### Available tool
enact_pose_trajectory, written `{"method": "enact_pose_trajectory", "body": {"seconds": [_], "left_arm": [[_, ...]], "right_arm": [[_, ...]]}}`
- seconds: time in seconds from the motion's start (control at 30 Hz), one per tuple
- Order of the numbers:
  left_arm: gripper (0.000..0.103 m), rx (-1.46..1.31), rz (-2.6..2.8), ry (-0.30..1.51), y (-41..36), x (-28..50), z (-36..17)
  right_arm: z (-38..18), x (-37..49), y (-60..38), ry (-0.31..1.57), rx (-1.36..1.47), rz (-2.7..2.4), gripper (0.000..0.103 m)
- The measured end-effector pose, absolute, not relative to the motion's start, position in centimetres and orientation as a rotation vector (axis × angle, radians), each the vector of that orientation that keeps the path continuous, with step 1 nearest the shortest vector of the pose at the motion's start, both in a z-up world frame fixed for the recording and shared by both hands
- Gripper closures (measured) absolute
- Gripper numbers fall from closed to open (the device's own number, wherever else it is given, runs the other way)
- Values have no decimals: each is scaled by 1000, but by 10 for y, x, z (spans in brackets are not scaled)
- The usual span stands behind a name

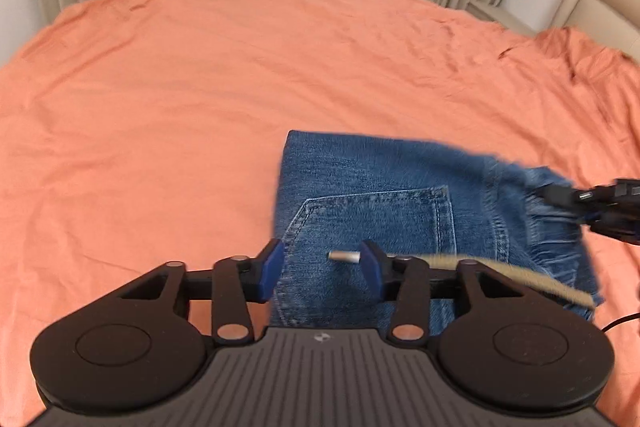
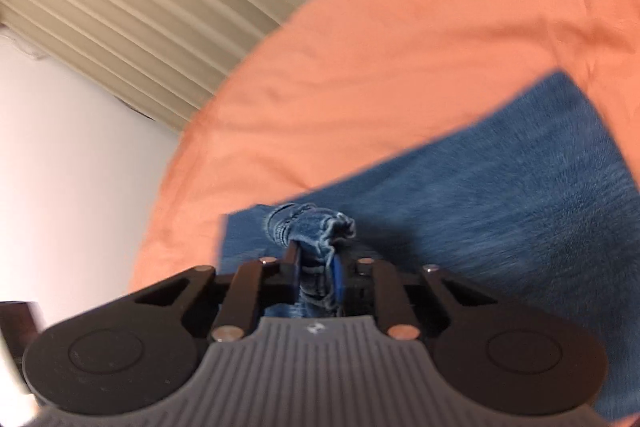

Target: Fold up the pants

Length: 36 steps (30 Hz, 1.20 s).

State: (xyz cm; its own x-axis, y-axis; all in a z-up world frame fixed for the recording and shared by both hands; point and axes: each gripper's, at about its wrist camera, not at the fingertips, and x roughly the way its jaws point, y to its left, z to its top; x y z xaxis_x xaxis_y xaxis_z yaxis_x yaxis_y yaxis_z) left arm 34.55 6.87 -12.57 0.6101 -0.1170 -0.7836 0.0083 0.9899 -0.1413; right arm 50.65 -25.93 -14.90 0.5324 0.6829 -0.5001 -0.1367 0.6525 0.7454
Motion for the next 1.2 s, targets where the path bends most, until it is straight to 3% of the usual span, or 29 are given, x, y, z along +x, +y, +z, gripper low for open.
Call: {"method": "enact_pose_trajectory", "body": {"seconds": [0.13, 0.43, 0.47, 0.53, 0.63, 0.77, 0.8, 0.83, 0.97, 1.2], "left_arm": [[54, -150, -112, 898, 64, 351, -130], [53, -170, -129, 909, 54, 355, -138], [53, -168, -123, 913, 55, 356, -139], [53, -169, -114, 922, 56, 358, -140], [54, -167, -100, 917, 59, 358, -141], [54, -185, -75, 914, 66, 354, -141], [54, -190, -68, 917, 68, 352, -140], [54, -194, -60, 919, 70, 351, -139], [54, -195, -40, 902, 80, 343, -133], [54, -255, -17, 858, 91, 338, -122]], "right_arm": [[-125, 480, -269, 869, 750, 523, 93], [-197, 490, -280, 1030, 752, 331, 92], [-199, 488, -281, 1032, 752, 331, 90], [-202, 488, -282, 1041, 746, 328, 73], [-213, 485, -287, 1054, 798, 354, 64], [-235, 490, -287, 1049, 926, 402, 64], [-238, 493, -286, 1050, 950, 411, 68], [-237, 495, -283, 1057, 968, 416, 82], [-187, 503, -264, 1010, 808, 449, 87], [-53, 532, -224, 882, 530, 588, 88]]}}
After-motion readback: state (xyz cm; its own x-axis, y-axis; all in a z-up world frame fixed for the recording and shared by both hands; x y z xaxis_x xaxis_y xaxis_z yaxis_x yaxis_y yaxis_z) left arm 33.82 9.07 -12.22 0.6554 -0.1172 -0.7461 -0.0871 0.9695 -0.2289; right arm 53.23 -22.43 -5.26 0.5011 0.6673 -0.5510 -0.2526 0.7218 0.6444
